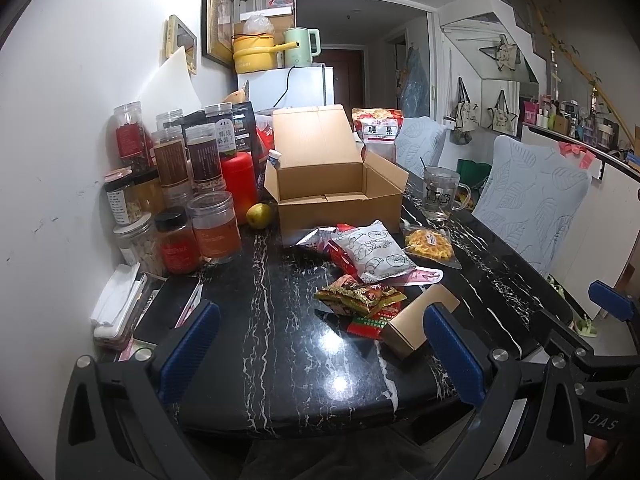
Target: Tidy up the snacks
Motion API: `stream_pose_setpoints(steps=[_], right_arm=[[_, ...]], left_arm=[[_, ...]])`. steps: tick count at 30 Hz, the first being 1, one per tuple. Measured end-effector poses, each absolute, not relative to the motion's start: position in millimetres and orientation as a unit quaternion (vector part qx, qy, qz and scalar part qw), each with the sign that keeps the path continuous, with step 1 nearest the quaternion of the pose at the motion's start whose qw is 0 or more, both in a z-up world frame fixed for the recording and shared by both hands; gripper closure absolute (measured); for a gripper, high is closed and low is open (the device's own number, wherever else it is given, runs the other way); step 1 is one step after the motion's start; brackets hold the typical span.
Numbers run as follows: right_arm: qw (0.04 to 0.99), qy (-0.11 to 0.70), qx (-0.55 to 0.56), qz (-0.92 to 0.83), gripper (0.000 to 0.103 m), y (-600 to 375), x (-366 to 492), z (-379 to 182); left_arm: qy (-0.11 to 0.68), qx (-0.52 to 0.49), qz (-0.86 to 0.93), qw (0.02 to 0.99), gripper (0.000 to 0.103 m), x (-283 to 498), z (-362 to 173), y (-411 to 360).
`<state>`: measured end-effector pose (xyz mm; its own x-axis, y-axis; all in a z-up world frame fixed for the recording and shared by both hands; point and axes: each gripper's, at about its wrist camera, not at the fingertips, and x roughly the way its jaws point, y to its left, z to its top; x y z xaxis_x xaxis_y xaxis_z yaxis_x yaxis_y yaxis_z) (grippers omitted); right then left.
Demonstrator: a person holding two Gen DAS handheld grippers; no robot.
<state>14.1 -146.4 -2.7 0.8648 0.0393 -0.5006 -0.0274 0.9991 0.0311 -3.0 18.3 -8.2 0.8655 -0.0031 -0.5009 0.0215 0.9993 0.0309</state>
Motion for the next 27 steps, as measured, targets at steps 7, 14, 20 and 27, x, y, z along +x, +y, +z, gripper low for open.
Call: stream_pose_setpoints(steps=[7, 14, 20, 27], right_arm=[[0.965, 0.261, 0.012, 0.021, 0.0, -144.1, 14.5, -4.9], [0.963, 0.269, 0.01, 0.025, 0.0, -142.9, 18.6, -7.4], [0.96, 0.28, 0.014, 0.027, 0.0, -143.8, 24.6, -11.9], [0.955, 0.294, 0.02, 0.024, 0.0, -145.5, 33.4, -18.8]], left_arm=[[0.26, 0.02, -0.005, 0.966, 0.0, -3.7, -7.8, 19.0], [0.268, 0.017, -0.005, 0.963, 0.0, 0.7, -10.2, 22.8], [0.272, 0.02, -0.009, 0.962, 0.0, 5.9, -9.9, 25.5], [0.286, 0.019, -0.021, 0.958, 0.0, 15.2, -13.5, 29.4]])
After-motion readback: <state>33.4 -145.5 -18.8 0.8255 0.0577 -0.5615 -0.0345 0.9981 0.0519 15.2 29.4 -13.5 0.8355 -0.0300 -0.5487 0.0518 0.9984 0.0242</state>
